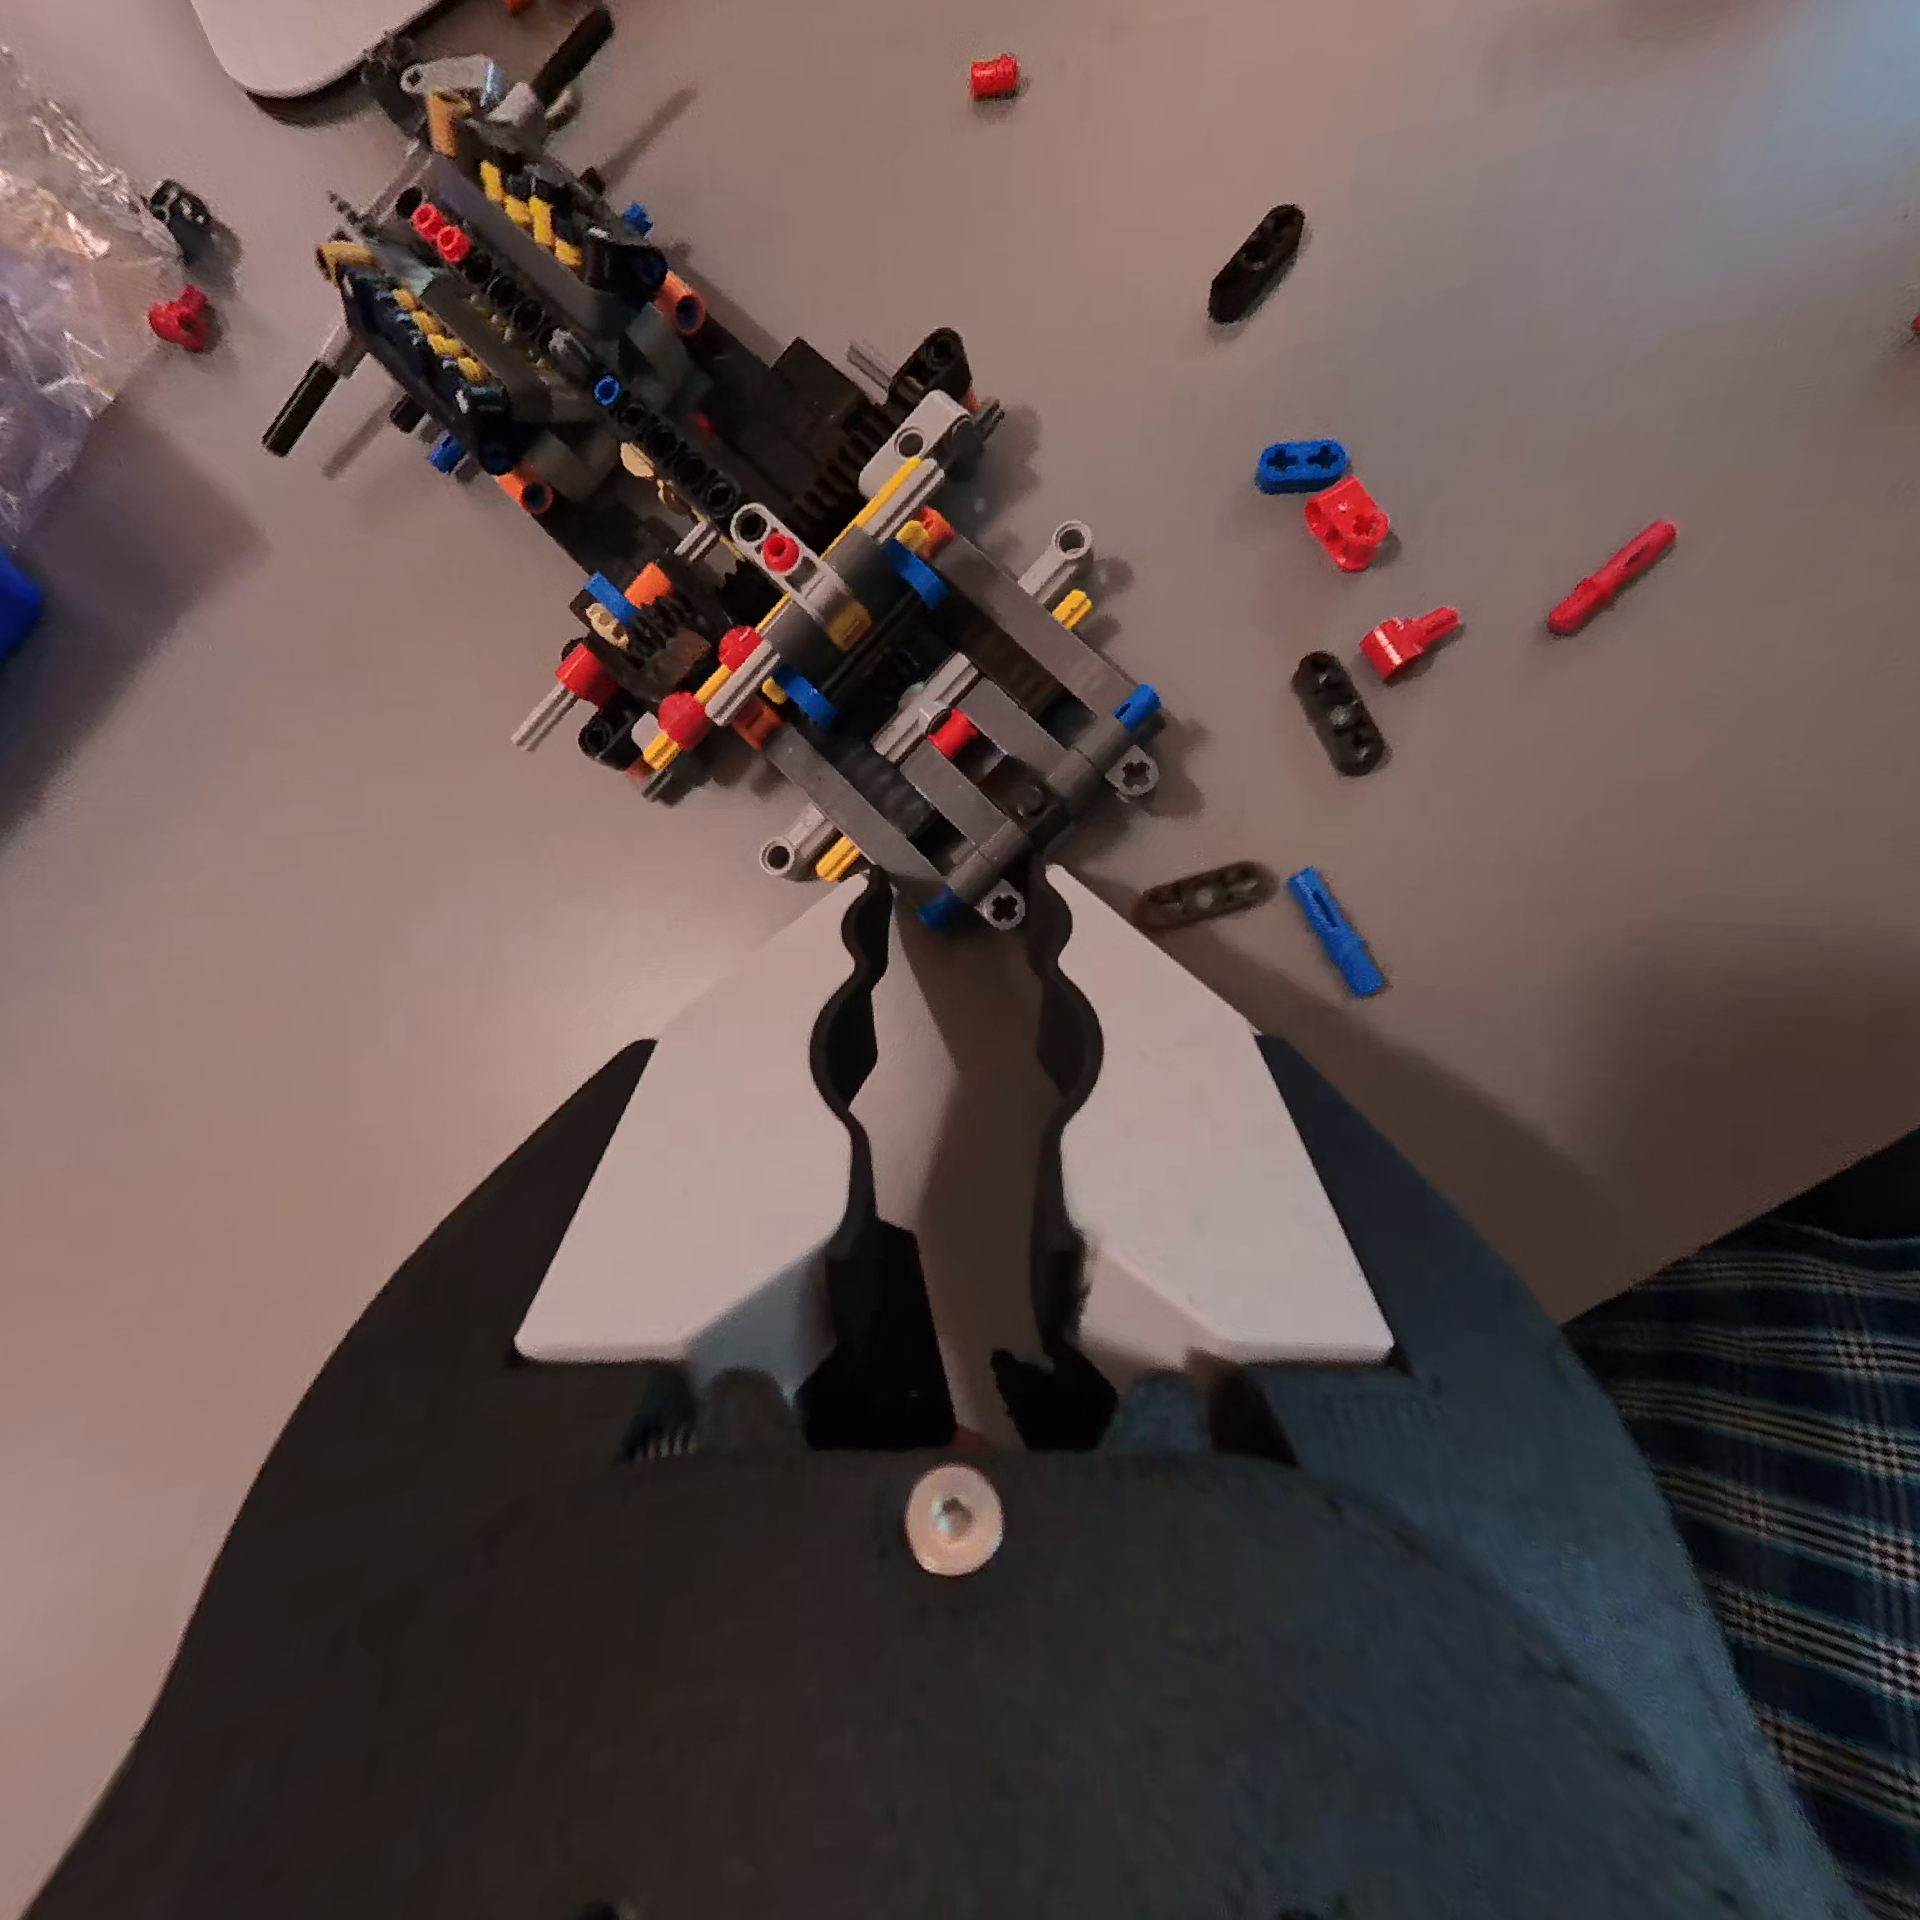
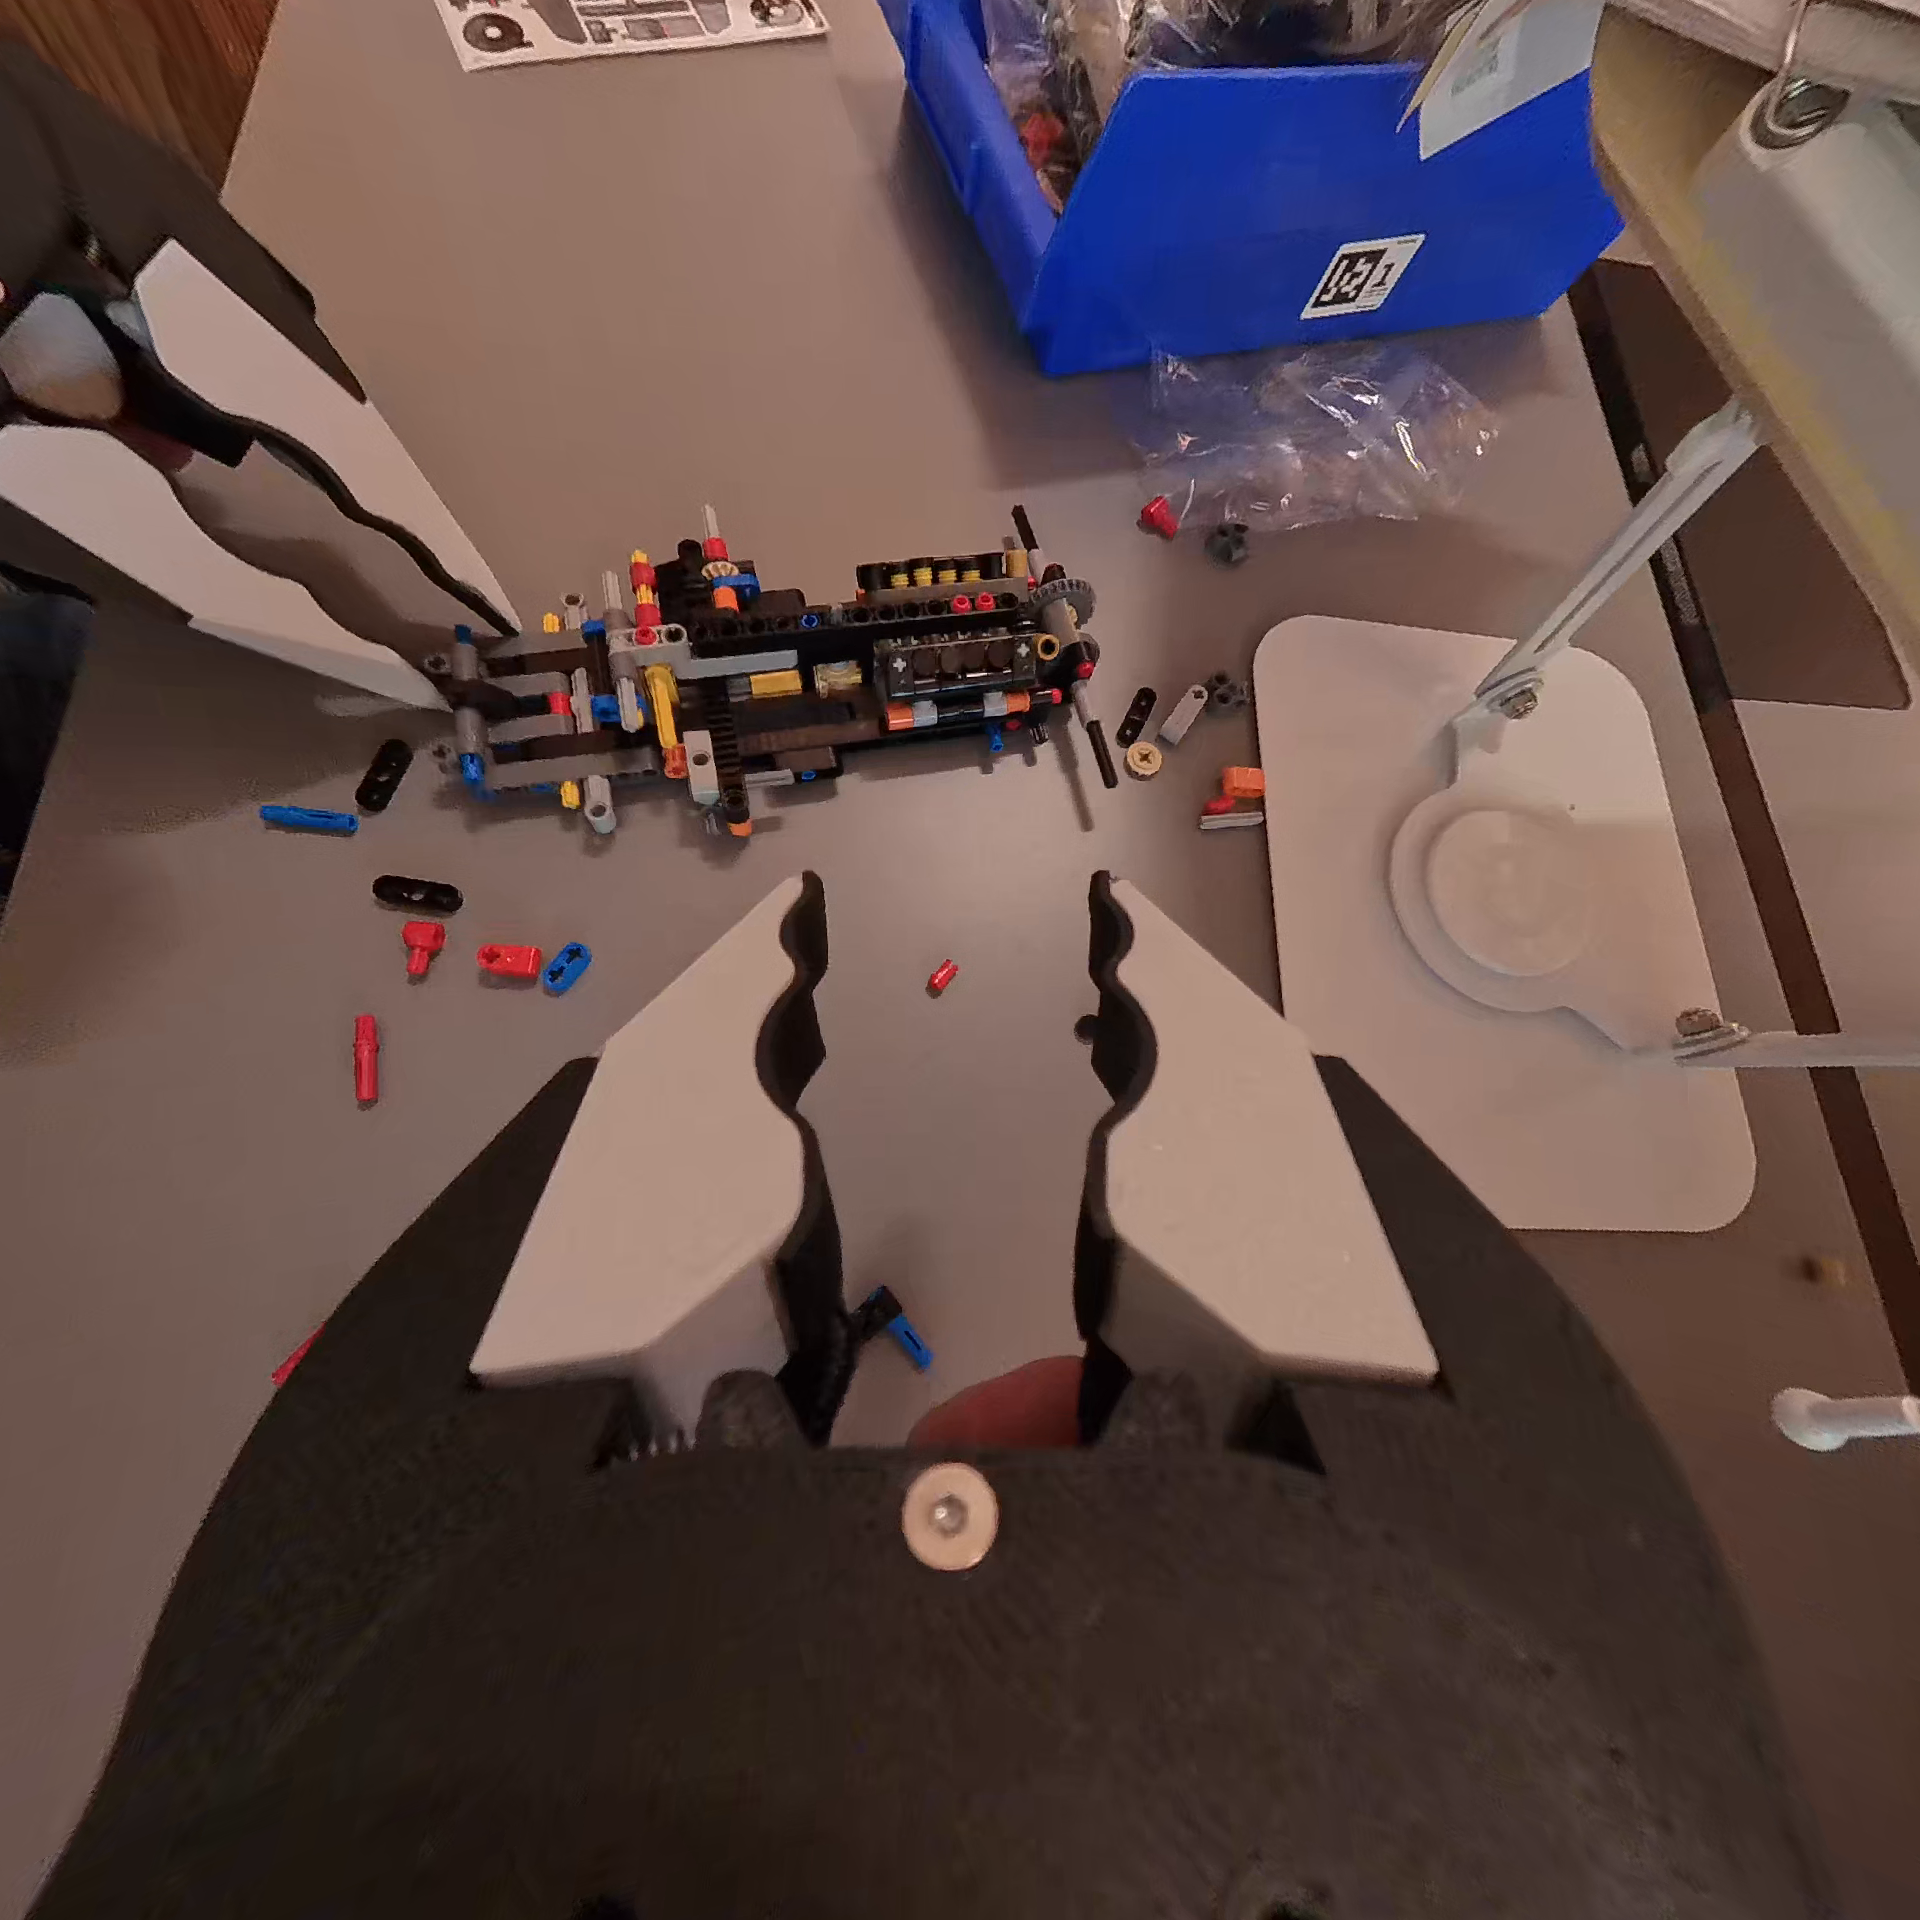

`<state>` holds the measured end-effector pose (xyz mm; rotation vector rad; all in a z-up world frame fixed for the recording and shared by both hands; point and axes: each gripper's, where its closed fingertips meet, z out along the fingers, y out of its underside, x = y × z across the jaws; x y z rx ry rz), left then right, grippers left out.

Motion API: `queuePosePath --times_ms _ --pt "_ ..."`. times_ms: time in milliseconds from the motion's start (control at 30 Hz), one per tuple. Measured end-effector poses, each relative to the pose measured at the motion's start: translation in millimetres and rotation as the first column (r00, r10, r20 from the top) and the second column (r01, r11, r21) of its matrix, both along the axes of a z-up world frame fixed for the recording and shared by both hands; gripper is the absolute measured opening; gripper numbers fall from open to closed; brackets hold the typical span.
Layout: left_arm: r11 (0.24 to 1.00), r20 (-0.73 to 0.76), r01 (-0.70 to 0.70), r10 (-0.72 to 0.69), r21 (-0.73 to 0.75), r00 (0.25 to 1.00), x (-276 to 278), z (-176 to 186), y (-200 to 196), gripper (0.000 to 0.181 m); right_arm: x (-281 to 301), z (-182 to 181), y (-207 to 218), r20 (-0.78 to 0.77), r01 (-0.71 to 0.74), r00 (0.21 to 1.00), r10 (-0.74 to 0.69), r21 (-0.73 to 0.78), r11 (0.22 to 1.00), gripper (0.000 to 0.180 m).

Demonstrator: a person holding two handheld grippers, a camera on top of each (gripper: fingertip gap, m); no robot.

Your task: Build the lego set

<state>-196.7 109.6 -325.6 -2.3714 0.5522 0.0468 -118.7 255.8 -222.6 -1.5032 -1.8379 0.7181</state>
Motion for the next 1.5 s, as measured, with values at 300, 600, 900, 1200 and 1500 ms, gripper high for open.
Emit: queuePosePath --times_ms 300,600,900,1200,1500 --pt "0.995 0.011 0.079 -0.078 -0.055 0.997 27 1 14 0.025 4 -5 3 0.024 -0.001 1.0 0.002 -0.005 1.0 0.048" --pt "0.988 0.057 0.15 -0.148 -0.027 0.987 33 17 19 0.031 9 -11 10 0.055 0.008 0.998 -0.008 0.008 1.0 0.049" --pt "0.983 0.052 0.17 -0.174 0.069 0.983 -5 51 45 0.054 16 -9 10 0.065 -0.004 0.998 0.005 -0.007 1.0 0.049" --pt "0.959 0.089 0.283 -0.281 -0.012 0.956 -3 23 60 0.053 18 -19 6 0.11 -0.034 0.993 0.034 -0.008 0.999 0.049" --pt "0.957 0.153 0.289 -0.287 0.005 0.946 4 13 59 0.031 17 -25 2 0.13 -0.051 0.99 0.052 -0.016 0.999 0.048"
